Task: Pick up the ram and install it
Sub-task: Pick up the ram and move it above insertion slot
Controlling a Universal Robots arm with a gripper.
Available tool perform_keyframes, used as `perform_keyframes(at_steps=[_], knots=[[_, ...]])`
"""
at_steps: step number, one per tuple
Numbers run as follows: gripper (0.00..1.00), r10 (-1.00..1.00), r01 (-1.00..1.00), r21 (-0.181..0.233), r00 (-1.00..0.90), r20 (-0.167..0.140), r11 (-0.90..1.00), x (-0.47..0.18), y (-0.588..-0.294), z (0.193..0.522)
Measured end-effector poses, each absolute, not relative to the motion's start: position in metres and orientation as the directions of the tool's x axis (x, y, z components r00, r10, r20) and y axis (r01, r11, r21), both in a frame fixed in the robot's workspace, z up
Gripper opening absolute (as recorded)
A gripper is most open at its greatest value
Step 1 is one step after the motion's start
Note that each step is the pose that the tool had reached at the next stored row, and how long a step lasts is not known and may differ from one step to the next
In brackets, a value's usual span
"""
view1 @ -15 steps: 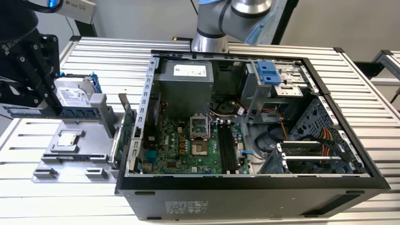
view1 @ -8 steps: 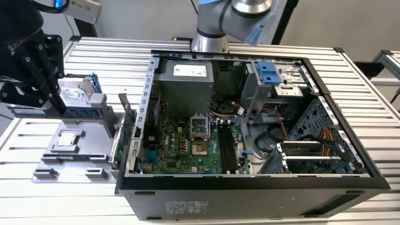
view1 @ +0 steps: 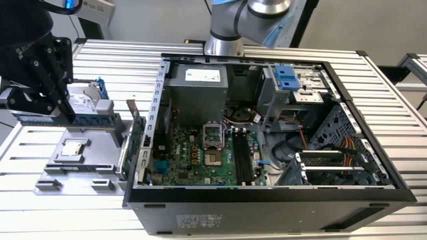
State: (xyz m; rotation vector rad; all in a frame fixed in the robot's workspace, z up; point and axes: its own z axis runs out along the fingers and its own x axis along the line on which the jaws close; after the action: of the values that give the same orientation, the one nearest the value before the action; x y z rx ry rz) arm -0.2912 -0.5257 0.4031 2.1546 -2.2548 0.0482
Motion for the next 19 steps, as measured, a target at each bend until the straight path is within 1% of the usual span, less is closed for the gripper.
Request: perform_keyframes(at_steps=[19], knots=[[0.0,-0.998,-0.999,-0.007,-0.045,0.039,0.045,-0.273,-0.526,0.403]])
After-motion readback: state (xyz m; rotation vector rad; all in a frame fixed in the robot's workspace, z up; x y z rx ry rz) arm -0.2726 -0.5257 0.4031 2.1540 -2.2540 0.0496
